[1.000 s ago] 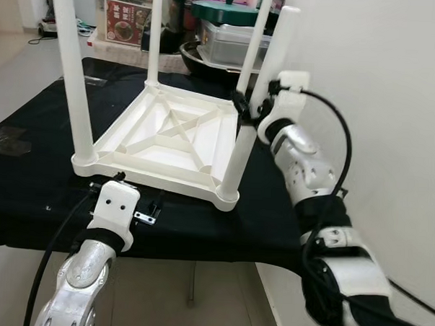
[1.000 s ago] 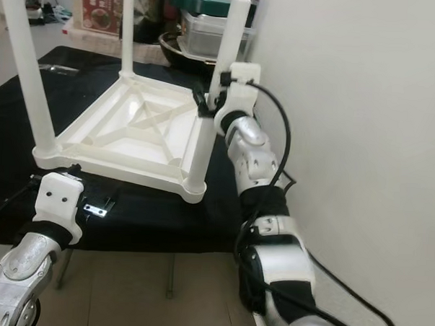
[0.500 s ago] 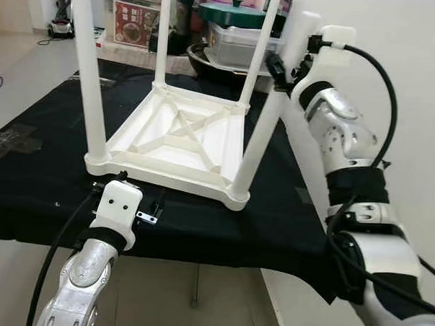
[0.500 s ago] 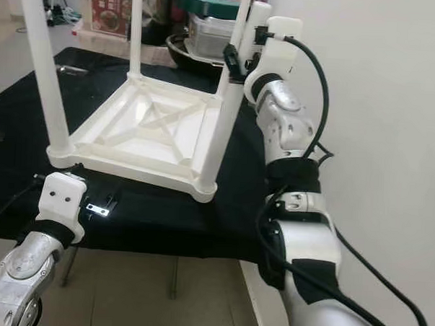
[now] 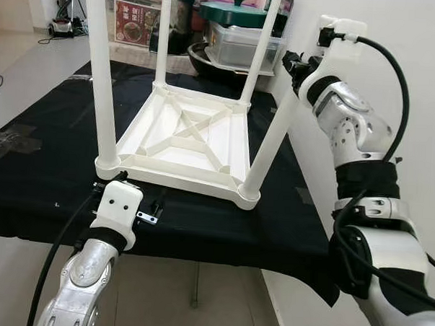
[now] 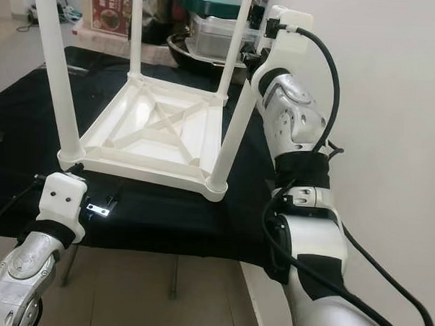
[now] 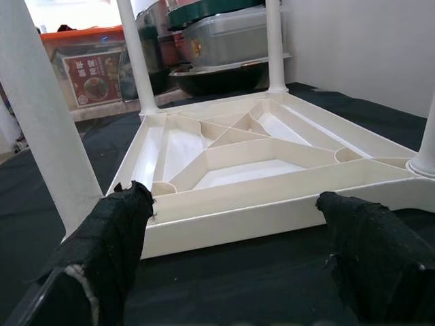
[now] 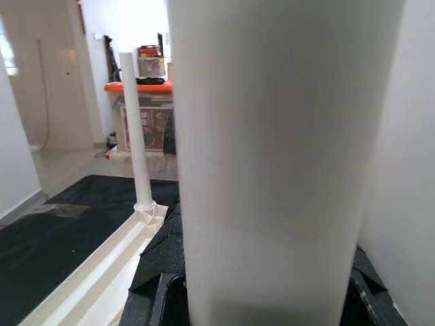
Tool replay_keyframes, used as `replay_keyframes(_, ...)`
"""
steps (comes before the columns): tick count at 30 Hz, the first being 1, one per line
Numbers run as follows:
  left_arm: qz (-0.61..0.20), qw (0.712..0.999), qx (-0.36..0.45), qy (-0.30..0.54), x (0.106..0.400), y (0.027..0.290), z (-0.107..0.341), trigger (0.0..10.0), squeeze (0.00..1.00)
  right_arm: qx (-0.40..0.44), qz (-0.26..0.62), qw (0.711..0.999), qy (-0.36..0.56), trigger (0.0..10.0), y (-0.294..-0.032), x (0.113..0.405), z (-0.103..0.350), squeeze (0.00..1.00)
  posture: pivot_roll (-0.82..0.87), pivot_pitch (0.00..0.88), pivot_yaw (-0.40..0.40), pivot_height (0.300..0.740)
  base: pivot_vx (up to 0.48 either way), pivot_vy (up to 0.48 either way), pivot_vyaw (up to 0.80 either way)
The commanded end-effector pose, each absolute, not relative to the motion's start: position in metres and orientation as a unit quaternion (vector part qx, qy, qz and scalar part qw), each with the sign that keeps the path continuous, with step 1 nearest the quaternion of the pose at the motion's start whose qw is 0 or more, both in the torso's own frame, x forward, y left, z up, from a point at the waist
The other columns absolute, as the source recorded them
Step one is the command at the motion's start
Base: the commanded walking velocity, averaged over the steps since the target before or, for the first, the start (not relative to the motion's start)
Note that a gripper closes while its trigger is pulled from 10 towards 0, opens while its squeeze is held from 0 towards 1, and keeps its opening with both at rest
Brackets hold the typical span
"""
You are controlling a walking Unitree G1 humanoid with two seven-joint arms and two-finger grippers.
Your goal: Building children table
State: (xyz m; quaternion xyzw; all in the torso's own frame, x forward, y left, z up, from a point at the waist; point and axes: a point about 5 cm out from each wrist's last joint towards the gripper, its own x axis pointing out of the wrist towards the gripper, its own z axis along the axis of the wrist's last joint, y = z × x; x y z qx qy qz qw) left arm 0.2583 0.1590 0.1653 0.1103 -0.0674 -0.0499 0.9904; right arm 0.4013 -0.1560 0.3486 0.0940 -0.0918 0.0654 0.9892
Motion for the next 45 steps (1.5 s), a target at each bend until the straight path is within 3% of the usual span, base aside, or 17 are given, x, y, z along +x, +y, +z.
replay_keyframes(1,-0.055,0.990,0.107,-0.068,0.259,0.154,0.164,10.0,0.00,0.160,0.048,0.984,-0.064,0.0,-0.164,0.402,0.337,0.00,0.10,0.000,-0.172,0.740,0.000,0.000,0.00)
replay_keyframes(4,-0.055,0.990,0.107,-0.068,0.259,0.155,0.164,10.0,0.00,0.302,0.011,0.953,0.017,0.0,-0.170,0.410,0.305,0.00,0.10,0.000,-0.176,0.740,0.000,0.000,0.00)
replay_keyframes(5,-0.055,0.990,0.107,-0.068,0.259,0.155,0.164,10.0,0.00,0.302,0.011,0.953,0.017,0.0,-0.170,0.410,0.305,0.00,0.10,0.000,-0.176,0.740,0.000,0.000,0.00)
replay_keyframes(9,-0.054,0.990,0.107,-0.068,0.259,0.155,0.164,10.0,0.00,0.422,-0.051,0.899,0.107,0.0,-0.174,0.414,0.255,0.00,0.11,0.000,-0.175,0.740,0.000,0.000,0.00)
replay_keyframes(10,-0.054,0.990,0.107,-0.068,0.259,0.155,0.164,10.0,0.00,0.422,-0.051,0.899,0.107,0.0,-0.174,0.414,0.255,0.00,0.11,0.000,-0.175,0.740,0.000,0.000,0.00)
replay_keyframes(12,-0.054,0.990,0.107,-0.069,0.259,0.155,0.164,10.0,0.00,0.465,-0.108,0.862,0.171,0.0,-0.174,0.409,0.206,0.00,0.11,0.000,-0.175,0.740,0.000,0.000,0.00)
replay_keyframes(14,-0.054,0.990,0.106,-0.069,0.259,0.155,0.165,10.0,0.00,0.474,-0.127,0.847,0.202,0.0,-0.172,0.404,0.181,0.00,0.11,0.000,-0.177,0.740,0.000,0.000,0.00)
replay_keyframes(16,-0.054,0.990,0.106,-0.069,0.259,0.155,0.165,10.0,0.00,0.474,-0.127,0.847,0.202,0.0,-0.172,0.404,0.181,0.00,0.11,0.000,-0.177,0.740,0.000,0.000,0.00)
replay_keyframes(18,-0.054,0.990,0.106,-0.070,0.258,0.155,0.165,10.0,0.00,0.466,-0.145,0.835,0.253,0.0,-0.166,0.393,0.144,0.00,0.11,0.000,-0.176,0.740,0.000,0.000,0.00)
replay_keyframes(20,-0.055,0.990,0.105,-0.070,0.258,0.154,0.165,10.0,0.00,0.432,-0.151,0.834,0.309,0.0,-0.157,0.380,0.113,0.00,0.12,0.000,-0.179,0.740,0.000,0.000,0.00)
replay_keyframes(23,-0.055,0.990,0.105,-0.070,0.258,0.154,0.165,10.0,0.00,0.417,-0.152,0.832,0.332,0.0,-0.152,0.375,0.101,0.00,0.12,0.000,-0.179,0.740,0.000,0.000,0.00)
replay_keyframes(25,-0.054,0.990,0.107,-0.070,0.258,0.155,0.166,10.0,0.00,0.394,-0.111,0.839,0.358,0.0,-0.123,0.372,0.095,0.00,0.12,0.000,-0.180,0.740,0.000,0.000,0.00)
replay_keyframes(29,-0.054,0.990,0.107,-0.070,0.258,0.155,0.166,10.0,0.00,0.386,-0.093,0.841,0.367,0.0,-0.112,0.371,0.095,0.00,0.13,0.000,-0.185,0.740,0.000,0.000,0.00)
replay_keyframes(32,-0.052,0.990,0.108,-0.071,0.258,0.155,0.166,10.0,0.00,0.367,-0.063,0.850,0.372,0.0,-0.079,0.371,0.099,0.00,0.15,0.000,-0.194,0.740,0.000,0.000,0.00)
replay_keyframes(37,-0.049,0.990,0.109,-0.071,0.258,0.156,0.167,10.0,0.00,0.362,-0.073,0.853,0.369,0.0,-0.070,0.371,0.101,0.00,0.16,0.000,-0.202,0.740,0.000,0.000,0.00)
replay_keyframes(45,-0.046,0.990,0.111,-0.069,0.255,0.158,0.165,10.0,0.00,0.359,-0.095,0.855,0.361,0.0,-0.077,0.372,0.100,0.00,0.16,0.000,-0.209,0.740,0.000,0.000,0.00)
